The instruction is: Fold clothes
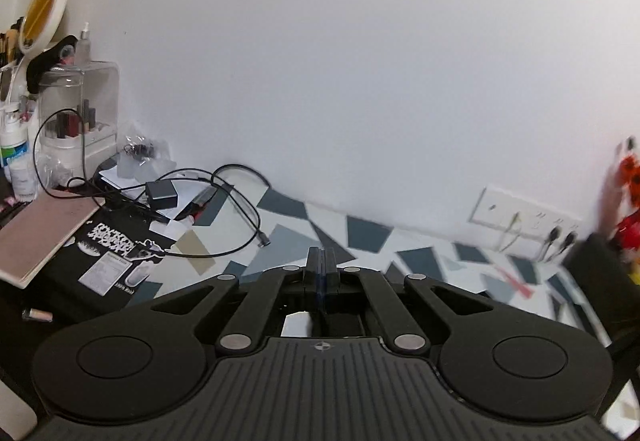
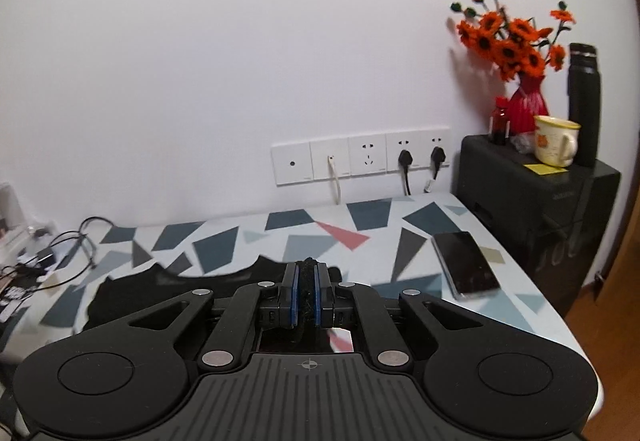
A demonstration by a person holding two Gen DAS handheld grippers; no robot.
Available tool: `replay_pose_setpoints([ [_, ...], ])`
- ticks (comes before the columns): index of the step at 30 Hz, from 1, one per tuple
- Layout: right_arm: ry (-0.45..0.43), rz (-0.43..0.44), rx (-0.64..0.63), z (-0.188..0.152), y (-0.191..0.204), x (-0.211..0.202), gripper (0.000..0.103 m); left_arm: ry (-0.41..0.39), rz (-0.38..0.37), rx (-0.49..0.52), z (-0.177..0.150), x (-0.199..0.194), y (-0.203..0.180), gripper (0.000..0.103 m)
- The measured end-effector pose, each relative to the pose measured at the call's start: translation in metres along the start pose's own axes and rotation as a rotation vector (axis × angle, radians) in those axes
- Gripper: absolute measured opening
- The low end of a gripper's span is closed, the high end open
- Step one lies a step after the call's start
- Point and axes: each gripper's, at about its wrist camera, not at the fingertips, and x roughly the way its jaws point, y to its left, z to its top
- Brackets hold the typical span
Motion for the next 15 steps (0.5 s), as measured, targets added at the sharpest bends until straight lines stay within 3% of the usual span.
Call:
replay_pose_setpoints([
  [3, 0.067, 0.002, -0.007, 0.000, -0.002, 0.041, 0.006, 0.146, -0.038, -0.007, -0.018, 0.025, 0.008, 0.004],
  [5, 0.115, 0.002, -0.018, -0.007, -0.003, 0.064, 0.006, 0.249, -0.053, -0.010, -0.034, 0.038, 0.015, 0.026],
  [7, 0.158, 0.000, -0.001, -0.014, -0.009, 0.077, 0.007, 0.360, -0.072, -0.020, -0.052, 0.049, 0.020, 0.040],
  [9, 0.195, -0.003, 0.015, -0.022, -0.015, 0.086, 0.007, 0.506, -0.115, -0.069, -0.080, 0.054, 0.024, 0.041],
  [11, 0.217, -0.010, 0.026, -0.028, -0.018, 0.090, 0.007, 0.601, -0.127, -0.117, -0.106, 0.054, 0.025, 0.041],
  [15, 0.239, -0.024, 0.028, -0.036, -0.024, 0.092, 0.007, 0.691, -0.138, -0.209, -0.144, 0.058, 0.021, 0.041],
])
